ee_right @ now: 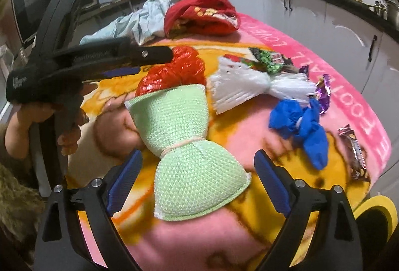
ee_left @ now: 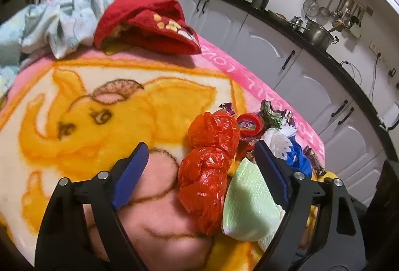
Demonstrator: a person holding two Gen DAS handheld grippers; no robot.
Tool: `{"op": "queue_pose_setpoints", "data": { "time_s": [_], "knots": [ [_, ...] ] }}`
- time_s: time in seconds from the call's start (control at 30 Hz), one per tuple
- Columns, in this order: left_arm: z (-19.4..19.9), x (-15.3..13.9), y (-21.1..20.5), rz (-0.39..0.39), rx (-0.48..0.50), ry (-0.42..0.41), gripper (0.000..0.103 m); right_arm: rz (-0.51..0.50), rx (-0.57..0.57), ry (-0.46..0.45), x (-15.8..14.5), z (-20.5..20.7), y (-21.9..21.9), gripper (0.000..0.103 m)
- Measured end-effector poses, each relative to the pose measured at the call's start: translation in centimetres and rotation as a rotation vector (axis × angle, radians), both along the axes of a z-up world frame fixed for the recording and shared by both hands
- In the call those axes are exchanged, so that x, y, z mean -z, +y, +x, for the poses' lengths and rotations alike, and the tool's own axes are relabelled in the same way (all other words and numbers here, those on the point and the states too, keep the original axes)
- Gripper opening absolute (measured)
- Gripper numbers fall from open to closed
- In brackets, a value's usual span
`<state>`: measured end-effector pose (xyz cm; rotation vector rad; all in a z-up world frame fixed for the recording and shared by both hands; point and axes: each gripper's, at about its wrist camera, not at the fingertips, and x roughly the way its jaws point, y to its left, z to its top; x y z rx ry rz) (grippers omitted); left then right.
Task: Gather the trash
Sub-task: 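Grasp the red plastic bag with the left gripper while the right grasps the green mesh bag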
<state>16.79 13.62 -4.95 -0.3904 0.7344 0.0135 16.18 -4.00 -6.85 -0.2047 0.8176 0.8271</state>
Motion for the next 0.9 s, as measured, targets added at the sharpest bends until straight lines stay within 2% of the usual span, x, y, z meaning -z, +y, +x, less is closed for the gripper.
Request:
{"op": "queue_pose_setpoints", "data": {
  "time_s": [0.23,0.4,0.6,0.9],
  "knots": [
    [1.4,1.4,0.4,-0.071,0.045,0.046,0.062,-0.041,-0.009,0.015,1.5,0.3,0.5,0.088],
    [1.8,2.4,0.7,-0.126,0.074,0.075,0.038,-0.054,-0.015,0.031,2.3,0.3,0.3,0.082],
    [1.0,2.3,0.8,-0.118,0.071,0.066,0.031,-0.062,-0.035,-0.007,2.2,-0.3,0.3,0.075],
    [-0.8,1.3,0.9,-0.078,0.044,0.035,0.029,-0.05,-0.044,-0.009,1.6,-1.2,-0.2,0.07]
  ]
}}
